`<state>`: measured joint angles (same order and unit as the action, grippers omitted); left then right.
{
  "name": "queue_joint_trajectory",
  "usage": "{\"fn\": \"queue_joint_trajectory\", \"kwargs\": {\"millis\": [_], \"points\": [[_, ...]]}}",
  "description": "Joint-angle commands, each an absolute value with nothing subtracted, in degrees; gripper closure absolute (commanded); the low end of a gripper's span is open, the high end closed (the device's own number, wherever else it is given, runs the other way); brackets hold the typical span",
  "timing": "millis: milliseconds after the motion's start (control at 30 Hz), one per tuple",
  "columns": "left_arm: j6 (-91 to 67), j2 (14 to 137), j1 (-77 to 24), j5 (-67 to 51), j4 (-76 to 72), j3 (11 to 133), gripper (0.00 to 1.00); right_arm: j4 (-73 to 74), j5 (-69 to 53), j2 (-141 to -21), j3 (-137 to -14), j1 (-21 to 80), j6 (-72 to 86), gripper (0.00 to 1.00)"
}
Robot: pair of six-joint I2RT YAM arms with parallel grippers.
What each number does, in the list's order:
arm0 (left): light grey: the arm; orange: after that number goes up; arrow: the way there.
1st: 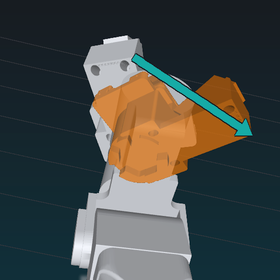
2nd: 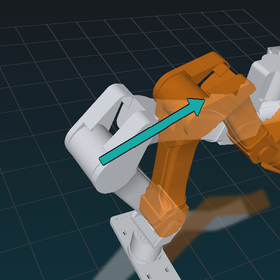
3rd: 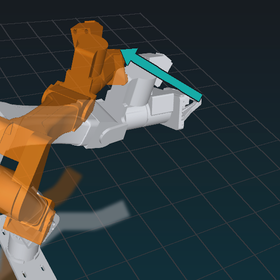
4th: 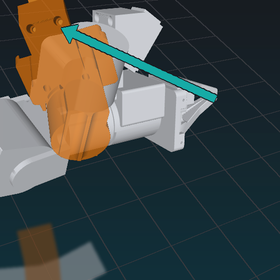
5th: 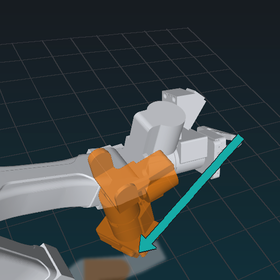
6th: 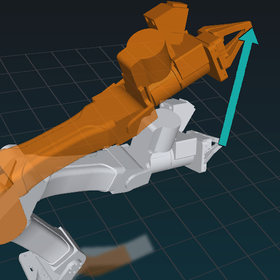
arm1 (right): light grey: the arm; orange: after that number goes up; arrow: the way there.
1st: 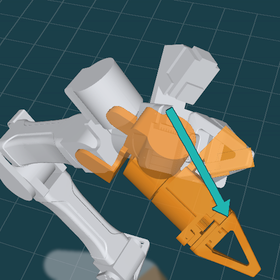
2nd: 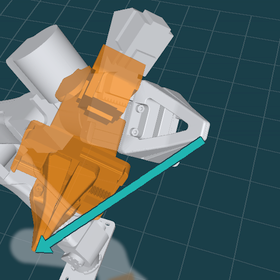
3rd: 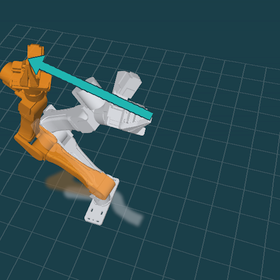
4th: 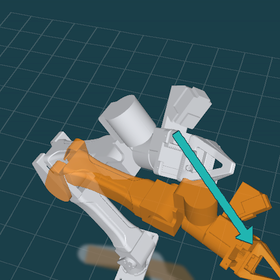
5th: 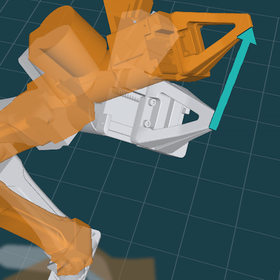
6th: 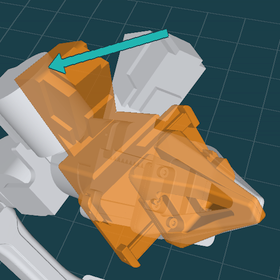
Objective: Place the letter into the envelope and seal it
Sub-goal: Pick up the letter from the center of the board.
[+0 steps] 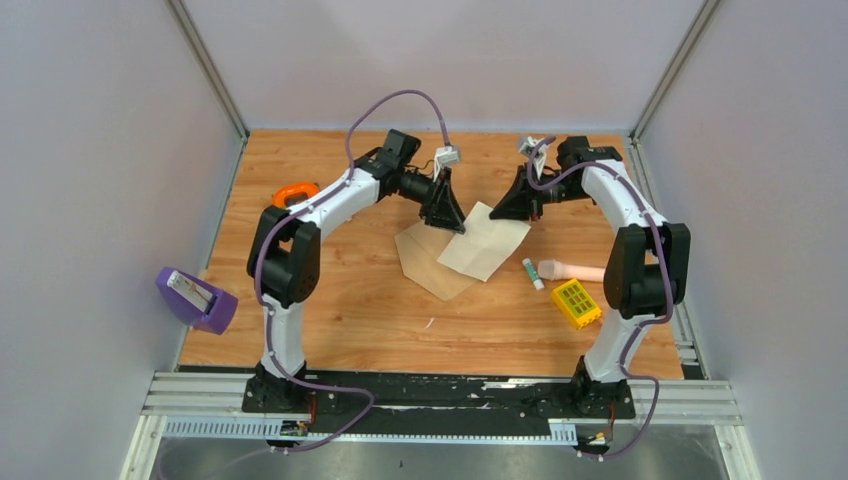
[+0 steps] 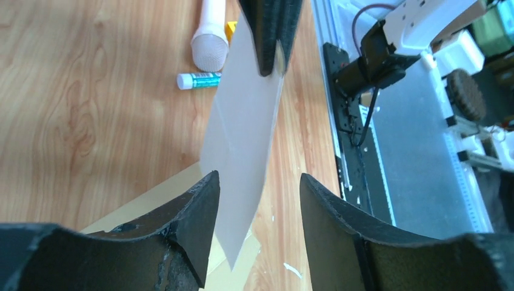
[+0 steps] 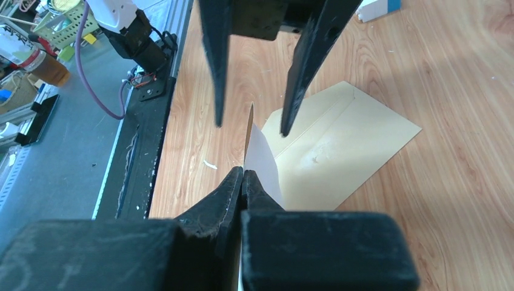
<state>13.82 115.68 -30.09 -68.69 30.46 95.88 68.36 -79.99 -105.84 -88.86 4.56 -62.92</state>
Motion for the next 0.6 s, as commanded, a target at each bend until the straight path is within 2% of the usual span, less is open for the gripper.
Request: {"fn": "queue_joint_trajectory", "kwargs": {"millis": [0, 233, 567], "points": [[-6.7, 111.6, -26.7, -74.6, 6.8, 90.4, 0.42, 68.5, -84.8, -104.5, -89.3, 5.0, -63.6, 1.0], [-13.0, 112.0, -27.0, -75.3, 0.5, 88.1, 0.53, 68.4, -85.7, -106.0, -90.4, 5.0, -62.4, 1.0], [-15.0, 112.2, -29.1, -76.4, -2.4, 88.5, 0.51, 67.0, -84.7, -107.2, -90.9, 5.1, -60.0, 1.0]]}}
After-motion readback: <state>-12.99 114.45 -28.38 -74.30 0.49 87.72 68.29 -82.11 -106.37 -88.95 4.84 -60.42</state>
